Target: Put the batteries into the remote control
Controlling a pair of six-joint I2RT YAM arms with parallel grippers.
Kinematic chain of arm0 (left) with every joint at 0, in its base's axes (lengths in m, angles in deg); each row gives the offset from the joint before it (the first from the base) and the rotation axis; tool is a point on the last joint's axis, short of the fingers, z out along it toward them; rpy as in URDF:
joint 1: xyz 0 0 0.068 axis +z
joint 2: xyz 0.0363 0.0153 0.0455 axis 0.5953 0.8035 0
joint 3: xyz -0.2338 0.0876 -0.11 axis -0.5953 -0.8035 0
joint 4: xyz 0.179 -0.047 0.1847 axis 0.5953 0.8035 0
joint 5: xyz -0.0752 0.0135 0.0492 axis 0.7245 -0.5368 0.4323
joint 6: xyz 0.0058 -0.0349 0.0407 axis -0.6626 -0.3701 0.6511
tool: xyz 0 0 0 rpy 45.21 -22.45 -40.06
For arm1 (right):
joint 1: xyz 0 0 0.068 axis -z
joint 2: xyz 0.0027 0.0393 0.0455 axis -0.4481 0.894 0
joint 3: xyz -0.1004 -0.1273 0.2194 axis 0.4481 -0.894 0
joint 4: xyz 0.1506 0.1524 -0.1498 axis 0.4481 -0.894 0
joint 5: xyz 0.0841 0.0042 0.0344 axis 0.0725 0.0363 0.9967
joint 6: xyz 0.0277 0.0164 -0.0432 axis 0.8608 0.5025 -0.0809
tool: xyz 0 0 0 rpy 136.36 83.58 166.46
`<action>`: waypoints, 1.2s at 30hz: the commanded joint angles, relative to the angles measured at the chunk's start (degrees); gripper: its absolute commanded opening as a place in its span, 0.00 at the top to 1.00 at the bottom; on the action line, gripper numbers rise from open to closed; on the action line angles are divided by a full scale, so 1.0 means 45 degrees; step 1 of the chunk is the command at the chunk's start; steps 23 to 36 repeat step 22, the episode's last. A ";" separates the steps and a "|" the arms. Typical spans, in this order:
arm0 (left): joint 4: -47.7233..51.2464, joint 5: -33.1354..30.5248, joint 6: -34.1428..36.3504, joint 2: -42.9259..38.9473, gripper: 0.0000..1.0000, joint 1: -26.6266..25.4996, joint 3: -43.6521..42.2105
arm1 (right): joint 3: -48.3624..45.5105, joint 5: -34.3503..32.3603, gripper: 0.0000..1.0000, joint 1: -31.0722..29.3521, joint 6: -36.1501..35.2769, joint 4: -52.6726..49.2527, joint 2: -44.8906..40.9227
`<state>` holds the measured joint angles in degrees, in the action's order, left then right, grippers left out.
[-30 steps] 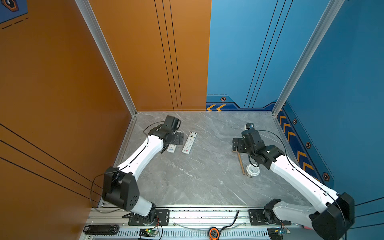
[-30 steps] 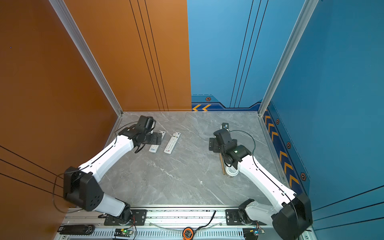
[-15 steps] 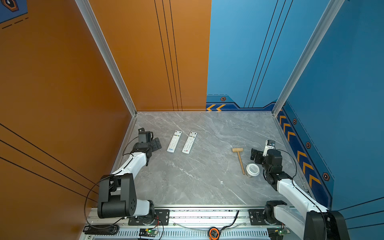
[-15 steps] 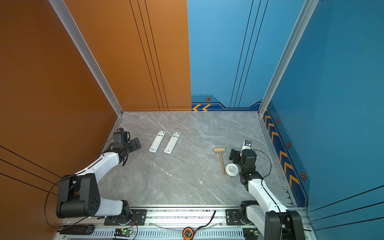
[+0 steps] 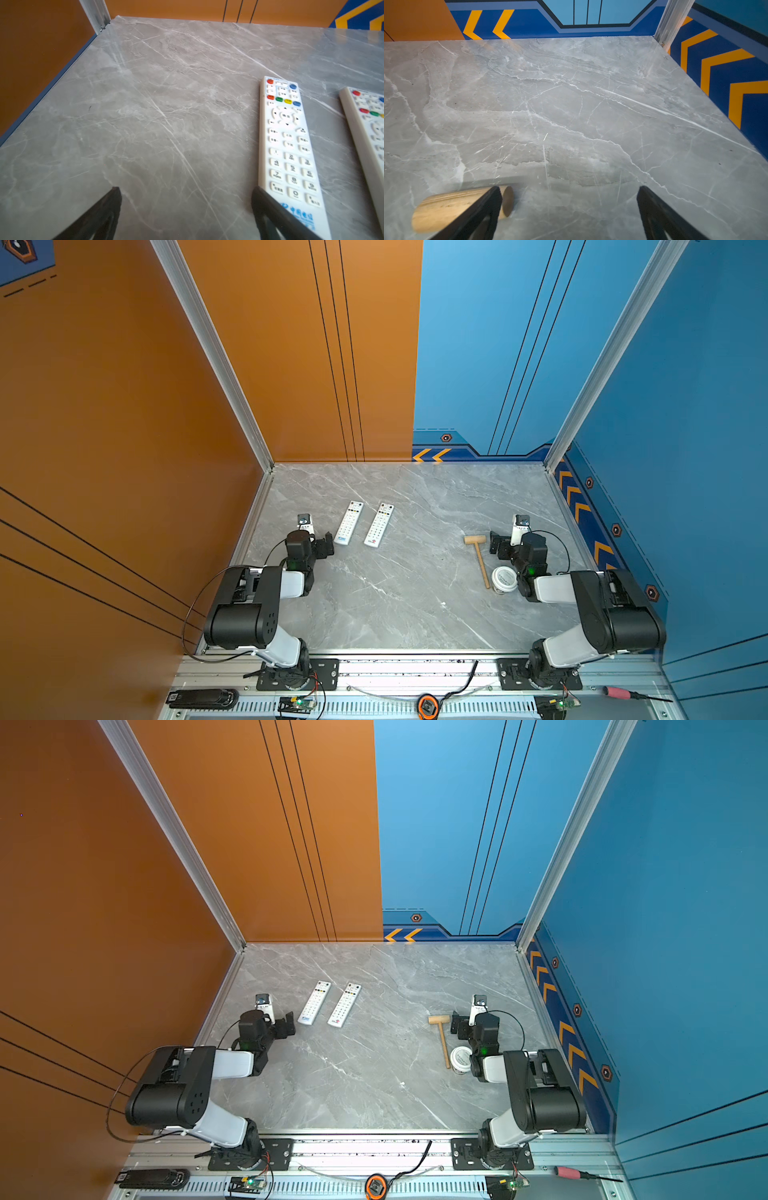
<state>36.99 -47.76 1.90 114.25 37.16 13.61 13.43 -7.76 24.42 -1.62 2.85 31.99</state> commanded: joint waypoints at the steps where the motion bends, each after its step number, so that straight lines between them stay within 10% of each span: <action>1: -0.1662 -0.0673 0.0492 -0.0044 0.02 -0.0268 -0.0137 | 0.0396 -0.1413 0.00 0.0022 0.0335 0.0933 0.0084; 36: -0.1659 -0.0871 0.0657 -0.0032 0.02 -0.0446 -0.0126 | 0.0378 -0.1474 0.00 -0.0039 0.0318 0.0904 0.0087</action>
